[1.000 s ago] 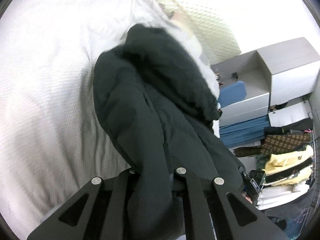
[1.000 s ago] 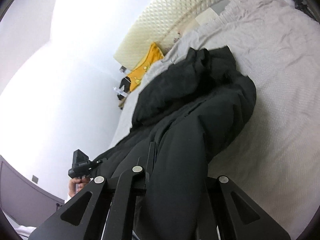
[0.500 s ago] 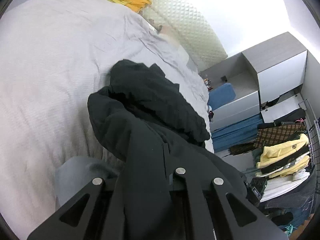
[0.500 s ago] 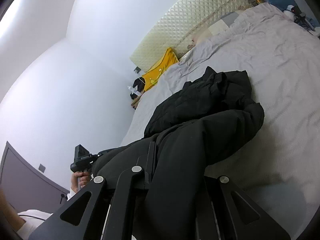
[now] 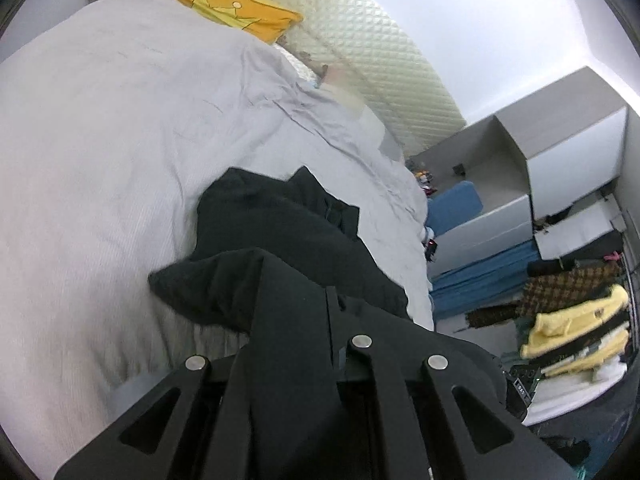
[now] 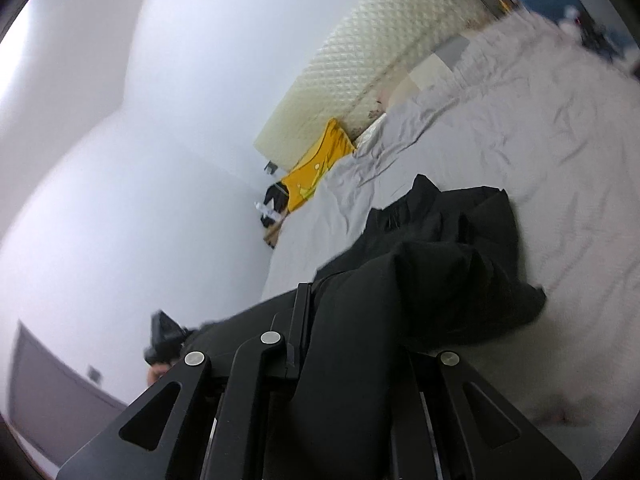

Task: Fold large clothes

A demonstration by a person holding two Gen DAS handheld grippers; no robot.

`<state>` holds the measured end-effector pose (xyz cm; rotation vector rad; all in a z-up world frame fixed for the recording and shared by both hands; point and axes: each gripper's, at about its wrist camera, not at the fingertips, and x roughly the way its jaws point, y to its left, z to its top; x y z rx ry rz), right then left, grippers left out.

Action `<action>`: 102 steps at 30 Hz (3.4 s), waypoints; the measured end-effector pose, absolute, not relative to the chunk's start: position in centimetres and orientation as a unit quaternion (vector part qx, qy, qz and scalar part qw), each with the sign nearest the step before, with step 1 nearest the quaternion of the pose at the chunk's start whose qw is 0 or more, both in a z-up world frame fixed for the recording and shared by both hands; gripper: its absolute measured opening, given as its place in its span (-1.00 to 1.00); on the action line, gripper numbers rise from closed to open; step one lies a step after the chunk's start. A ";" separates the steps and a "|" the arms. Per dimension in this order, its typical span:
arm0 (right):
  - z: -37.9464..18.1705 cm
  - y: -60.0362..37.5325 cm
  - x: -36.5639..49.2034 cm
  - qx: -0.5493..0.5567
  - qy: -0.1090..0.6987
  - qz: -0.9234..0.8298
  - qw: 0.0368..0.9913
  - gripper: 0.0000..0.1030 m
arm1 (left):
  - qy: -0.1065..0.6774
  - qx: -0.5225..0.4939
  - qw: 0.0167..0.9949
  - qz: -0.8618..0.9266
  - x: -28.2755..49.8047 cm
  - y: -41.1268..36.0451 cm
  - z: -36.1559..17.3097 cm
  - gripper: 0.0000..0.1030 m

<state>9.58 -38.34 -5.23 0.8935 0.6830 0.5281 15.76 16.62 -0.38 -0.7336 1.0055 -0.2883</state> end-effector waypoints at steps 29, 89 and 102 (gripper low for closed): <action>-21.8 -42.9 39.0 0.559 0.460 0.012 0.690 -0.83 | 0.562 -0.242 0.787 0.083 45.4 8.4 -14.2 -0.79; -17.8 -20.7 35.2 0.062 0.368 0.056 0.926 0.48 | 0.386 0.033 0.919 -0.073 36.9 -7.6 -15.4 0.12; -22.2 -21.3 40.7 0.072 0.393 0.039 0.916 0.67 | 0.406 0.025 0.911 -0.065 43.4 -8.8 -19.8 0.12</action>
